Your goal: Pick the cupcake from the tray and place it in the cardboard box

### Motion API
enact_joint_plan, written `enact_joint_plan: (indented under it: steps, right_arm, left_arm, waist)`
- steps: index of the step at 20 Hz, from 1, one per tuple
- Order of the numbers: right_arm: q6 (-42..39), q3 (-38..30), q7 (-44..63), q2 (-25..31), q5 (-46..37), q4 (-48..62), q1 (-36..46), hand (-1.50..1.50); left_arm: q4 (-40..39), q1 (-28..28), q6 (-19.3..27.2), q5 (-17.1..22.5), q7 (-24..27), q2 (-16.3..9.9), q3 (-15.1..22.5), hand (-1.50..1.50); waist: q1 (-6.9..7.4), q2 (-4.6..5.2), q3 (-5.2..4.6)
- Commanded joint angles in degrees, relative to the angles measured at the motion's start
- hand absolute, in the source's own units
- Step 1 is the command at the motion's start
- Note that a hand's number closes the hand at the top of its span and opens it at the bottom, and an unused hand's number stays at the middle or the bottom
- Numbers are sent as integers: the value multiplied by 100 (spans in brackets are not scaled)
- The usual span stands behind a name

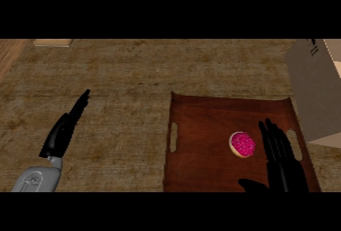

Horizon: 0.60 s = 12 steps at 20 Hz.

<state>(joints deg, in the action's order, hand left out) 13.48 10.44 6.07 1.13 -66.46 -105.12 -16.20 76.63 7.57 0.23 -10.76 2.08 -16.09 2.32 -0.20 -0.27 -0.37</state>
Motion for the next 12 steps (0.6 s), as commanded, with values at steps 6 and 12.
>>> enact_joint_plan:
  steps: [6,12]
  right_arm:
    - [61,-218,-13,57,323,830,638,-150]
    - [151,116,289,-104,99,1283,991,-150]
  left_arm:
    - [-9,-284,83,-280,326,246,14,0]
    - [137,-158,-147,-208,77,85,-169,0]
  waist:
    - [23,27,37]
    - [42,30,37]
